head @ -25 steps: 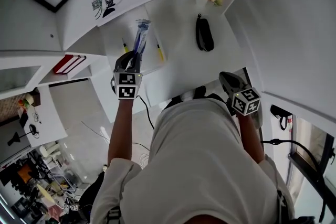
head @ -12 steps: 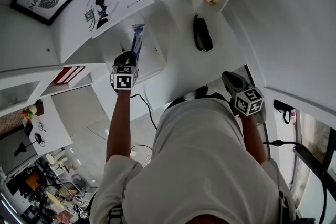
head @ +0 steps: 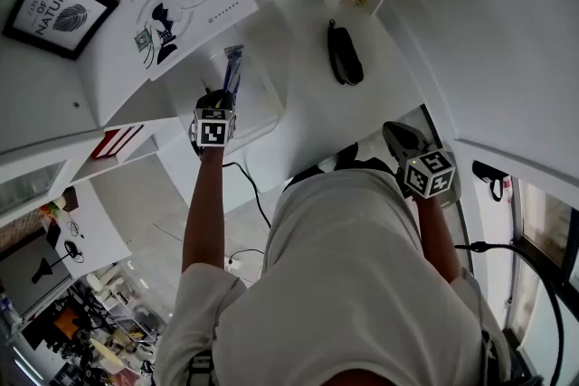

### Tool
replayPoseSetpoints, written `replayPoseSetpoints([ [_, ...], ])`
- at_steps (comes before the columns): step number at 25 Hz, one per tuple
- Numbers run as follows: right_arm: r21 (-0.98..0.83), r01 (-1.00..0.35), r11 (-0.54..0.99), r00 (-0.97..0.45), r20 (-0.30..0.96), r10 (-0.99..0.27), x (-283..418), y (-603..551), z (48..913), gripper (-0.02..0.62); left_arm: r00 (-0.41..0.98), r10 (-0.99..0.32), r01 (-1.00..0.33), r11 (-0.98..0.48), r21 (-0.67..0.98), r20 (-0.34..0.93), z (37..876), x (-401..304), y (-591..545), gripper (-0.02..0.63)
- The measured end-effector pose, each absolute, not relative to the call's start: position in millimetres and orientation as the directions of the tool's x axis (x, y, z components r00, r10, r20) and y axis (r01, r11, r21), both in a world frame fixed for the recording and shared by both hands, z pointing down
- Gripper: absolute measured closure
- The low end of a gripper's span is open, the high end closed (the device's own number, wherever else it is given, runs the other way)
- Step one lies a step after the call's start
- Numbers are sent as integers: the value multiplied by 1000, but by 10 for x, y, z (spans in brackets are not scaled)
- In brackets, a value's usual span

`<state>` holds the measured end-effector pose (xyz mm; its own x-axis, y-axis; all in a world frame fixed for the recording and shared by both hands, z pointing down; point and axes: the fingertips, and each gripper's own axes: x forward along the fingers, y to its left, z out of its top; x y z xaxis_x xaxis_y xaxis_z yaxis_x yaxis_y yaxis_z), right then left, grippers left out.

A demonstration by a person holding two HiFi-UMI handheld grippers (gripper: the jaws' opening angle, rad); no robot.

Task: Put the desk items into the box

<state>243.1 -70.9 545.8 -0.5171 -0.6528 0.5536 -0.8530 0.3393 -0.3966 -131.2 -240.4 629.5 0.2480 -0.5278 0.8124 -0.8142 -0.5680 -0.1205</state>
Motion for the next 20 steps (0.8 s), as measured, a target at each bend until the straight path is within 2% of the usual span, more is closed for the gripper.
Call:
replayPoseSetpoints([
  [8, -386, -868, 312, -489, 563, -666, 2476, -684, 5463, 592, 253, -495, -794, -597, -113, 831, 6406, -1320, -2401, 540],
  [20, -382, -860, 339, -506, 555, -660, 2314, -652, 5431, 592, 304, -567, -772, -618, -151, 765, 5993, -1237, -2388, 534],
])
